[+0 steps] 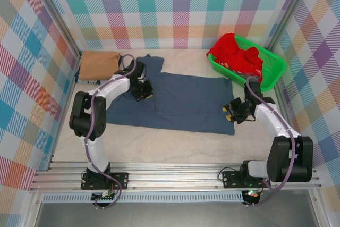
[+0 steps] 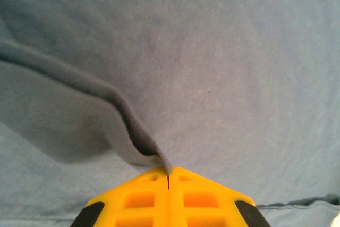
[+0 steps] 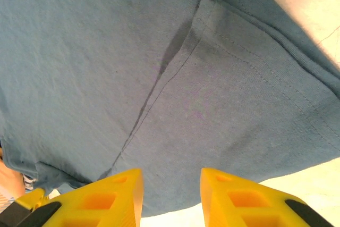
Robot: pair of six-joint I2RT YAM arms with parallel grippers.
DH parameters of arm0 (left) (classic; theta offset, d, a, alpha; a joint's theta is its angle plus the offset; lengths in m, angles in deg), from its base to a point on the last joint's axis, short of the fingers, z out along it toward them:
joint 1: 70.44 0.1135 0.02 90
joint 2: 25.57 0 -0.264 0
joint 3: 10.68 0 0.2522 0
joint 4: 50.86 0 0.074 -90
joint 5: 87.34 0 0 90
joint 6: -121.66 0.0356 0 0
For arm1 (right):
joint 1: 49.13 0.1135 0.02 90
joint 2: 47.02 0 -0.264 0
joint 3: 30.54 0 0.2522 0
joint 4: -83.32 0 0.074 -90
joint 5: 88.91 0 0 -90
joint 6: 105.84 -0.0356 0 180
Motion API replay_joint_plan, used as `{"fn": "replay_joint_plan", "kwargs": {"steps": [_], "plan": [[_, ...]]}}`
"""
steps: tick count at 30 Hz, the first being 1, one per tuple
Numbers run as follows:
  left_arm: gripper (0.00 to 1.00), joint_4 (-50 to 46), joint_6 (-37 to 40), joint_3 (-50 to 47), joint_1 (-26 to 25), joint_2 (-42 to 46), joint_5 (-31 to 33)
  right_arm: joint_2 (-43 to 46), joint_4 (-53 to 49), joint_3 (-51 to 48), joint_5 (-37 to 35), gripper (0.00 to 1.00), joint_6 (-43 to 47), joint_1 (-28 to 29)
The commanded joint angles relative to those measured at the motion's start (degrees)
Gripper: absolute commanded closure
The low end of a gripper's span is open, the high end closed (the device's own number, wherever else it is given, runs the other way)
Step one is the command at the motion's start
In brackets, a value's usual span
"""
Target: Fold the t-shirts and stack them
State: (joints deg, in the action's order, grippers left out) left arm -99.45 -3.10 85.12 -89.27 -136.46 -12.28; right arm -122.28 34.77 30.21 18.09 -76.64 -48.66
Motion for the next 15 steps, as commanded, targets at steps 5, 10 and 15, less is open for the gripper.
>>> {"fn": "replay_joint_plan", "kwargs": {"steps": [5,10,15], "plan": [[0.95,-4.1,4.7,4.6,-1.8,-2.8,2.4,1.2,-1.9,0.0,0.4,0.66,1.3,0.4],[0.98,-5.0,6.3,7.8,-3.4,-5.2,1.7,1.0,-1.8,-0.3,0.3,0.67,1.3,0.4],[0.99,-5.4,7.2,8.4,-4.4,-6.6,1.8,0.8,-1.7,0.0,0.2,0.67,1.3,0.3]]}}
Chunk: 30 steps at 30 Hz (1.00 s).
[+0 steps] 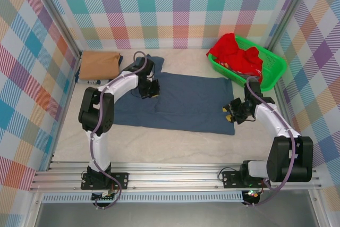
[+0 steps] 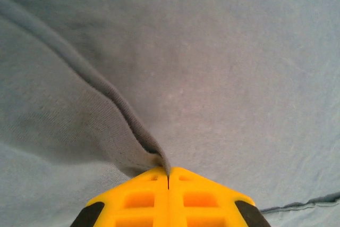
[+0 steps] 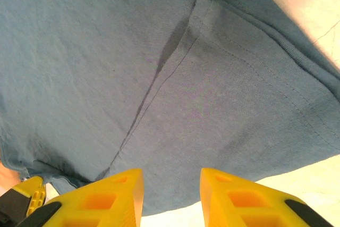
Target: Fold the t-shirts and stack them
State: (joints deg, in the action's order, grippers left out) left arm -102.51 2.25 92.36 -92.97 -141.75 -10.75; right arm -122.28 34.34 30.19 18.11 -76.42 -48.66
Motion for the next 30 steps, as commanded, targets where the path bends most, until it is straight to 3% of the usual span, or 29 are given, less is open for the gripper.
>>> {"fn": "replay_joint_plan", "kwargs": {"steps": [1,4,7,12,14,17,20,25,30], "plan": [[0.99,-2.4,2.0,1.2,-0.8,-1.5,0.3,0.7,-1.2,0.1,0.2,0.67,1.0,0.4],[0.97,-3.3,2.9,1.9,-1.2,-2.6,0.6,0.5,-1.2,-0.1,0.4,0.67,1.0,0.4],[0.87,-3.4,3.1,1.9,-1.3,-2.8,2.1,0.1,-0.8,-0.2,0.7,0.67,1.0,0.3],[0.52,-4.4,2.0,3.9,-1.2,0.0,5.8,0.9,-1.6,-0.5,-0.9,0.65,1.6,0.2],[0.45,-5.6,0.6,4.6,-0.6,2.4,7.8,1.8,-1.6,-1.2,-2.0,0.63,1.5,-0.4],[0.46,-3.9,-3.7,-0.4,2.6,8.2,7.7,3.2,-1.5,-3.1,-4.2,0.61,0.4,-1.5],[0.53,-1.1,-7.5,-9.1,8.3,13.4,3.8,3.9,2.1,-6.8,-3.1,0.65,-2.6,-2.7],[0.64,1.7,-6.8,-18.8,16.0,15.8,-0.8,-0.2,5.3,-8.2,-1.0,0.69,-5.0,-2.0],[0.71,3.0,-5.2,-21.7,18.3,15.1,-0.7,-1.9,4.2,-3.8,-8.0,0.66,-0.7,-1.9]]}}
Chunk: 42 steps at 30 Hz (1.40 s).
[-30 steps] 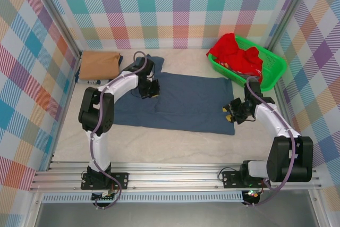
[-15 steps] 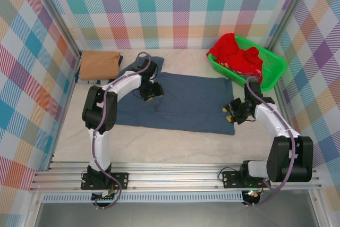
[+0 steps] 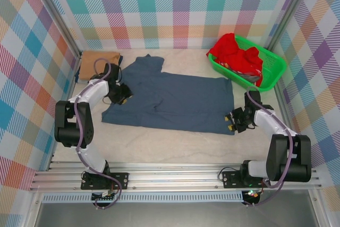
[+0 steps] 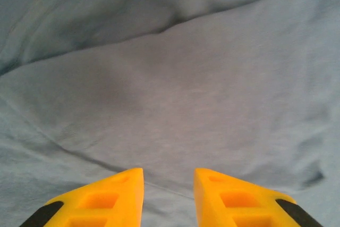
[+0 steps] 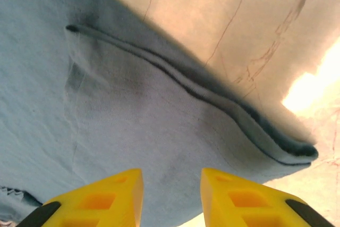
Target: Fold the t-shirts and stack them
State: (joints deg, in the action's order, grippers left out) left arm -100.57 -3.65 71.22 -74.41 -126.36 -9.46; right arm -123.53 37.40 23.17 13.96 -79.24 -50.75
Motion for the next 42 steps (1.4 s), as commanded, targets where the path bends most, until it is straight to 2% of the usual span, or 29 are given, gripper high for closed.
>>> {"fn": "replay_joint_plan", "kwargs": {"steps": [1,6,12,19,30,32,35,42], "plan": [[0.72,1.4,0.8,-1.1,-0.3,-0.4,-2.1,-1.3,1.5,4.1,-4.6,0.66,3.0,0.2],[0.74,2.6,0.8,-4.7,-0.3,1.1,-0.4,-7.8,1.7,9.3,-7.6,0.61,5.3,0.2],[0.76,2.5,2.2,-7.6,0.4,4.0,1.8,-14.2,2.7,13.0,-9.0,0.62,3.6,0.8],[0.78,2.7,2.0,-9.5,2.0,4.6,2.6,-19.3,1.0,16.7,-10.7,0.71,1.9,1.5],[0.79,2.3,2.6,-9.1,2.0,4.0,3.7,-20.2,-4.1,17.4,-12.7,0.73,0.7,1.9],[0.79,2.3,2.9,-9.2,2.0,4.0,3.7,-18.6,-4.3,17.5,-13.7,0.7,1.0,2.0],[0.79,2.3,2.9,-9.2,2.0,3.9,3.9,-18.6,-3.4,17.5,-12.9,0.67,1.7,2.1],[0.79,2.2,3.1,-9.0,2.0,3.4,4.0,-21.7,-1.1,18.1,-10.5,0.7,1.5,2.7]]}}
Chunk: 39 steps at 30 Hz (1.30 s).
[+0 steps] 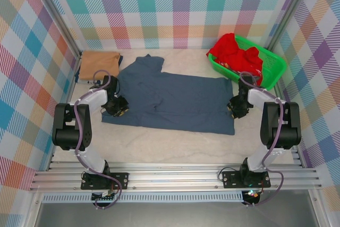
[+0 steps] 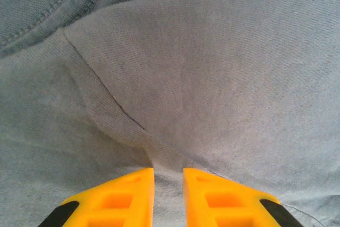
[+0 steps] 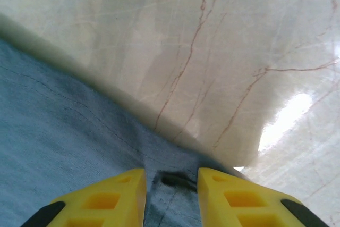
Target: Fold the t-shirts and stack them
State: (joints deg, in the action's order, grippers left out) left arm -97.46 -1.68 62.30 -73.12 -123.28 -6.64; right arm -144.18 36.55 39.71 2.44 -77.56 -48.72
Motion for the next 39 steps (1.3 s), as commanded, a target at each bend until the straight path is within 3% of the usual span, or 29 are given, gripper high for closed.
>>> {"fn": "replay_joint_plan", "kwargs": {"steps": [1,5,13,23,35,39], "plan": [[0.79,-0.9,1.2,-0.1,0.7,0.4,1.3,-1.2,-0.6,1.8,0.9,0.71,-0.2,0.7],[0.79,-1.0,1.2,-0.2,0.7,0.2,1.5,-1.5,-0.6,1.2,1.3,0.76,-0.9,1.1],[0.84,-1.2,0.5,-1.3,1.4,-2.0,4.5,0.1,-5.0,2.5,-2.3,0.99,-0.1,1.1],[0.99,-2.1,-2.6,-1.0,2.1,-5.6,10.0,2.9,-11.1,5.0,-6.8,1.0,2.7,0.5],[0.98,-0.4,-2.6,-0.4,2.0,-3.5,5.4,-4.4,-14.5,7.9,-6.9,1.0,3.6,-0.4],[0.81,0.2,-3.1,1.0,1.6,0.0,1.5,-5.8,-14.5,7.9,-6.7,1.0,3.1,-0.3]]}}
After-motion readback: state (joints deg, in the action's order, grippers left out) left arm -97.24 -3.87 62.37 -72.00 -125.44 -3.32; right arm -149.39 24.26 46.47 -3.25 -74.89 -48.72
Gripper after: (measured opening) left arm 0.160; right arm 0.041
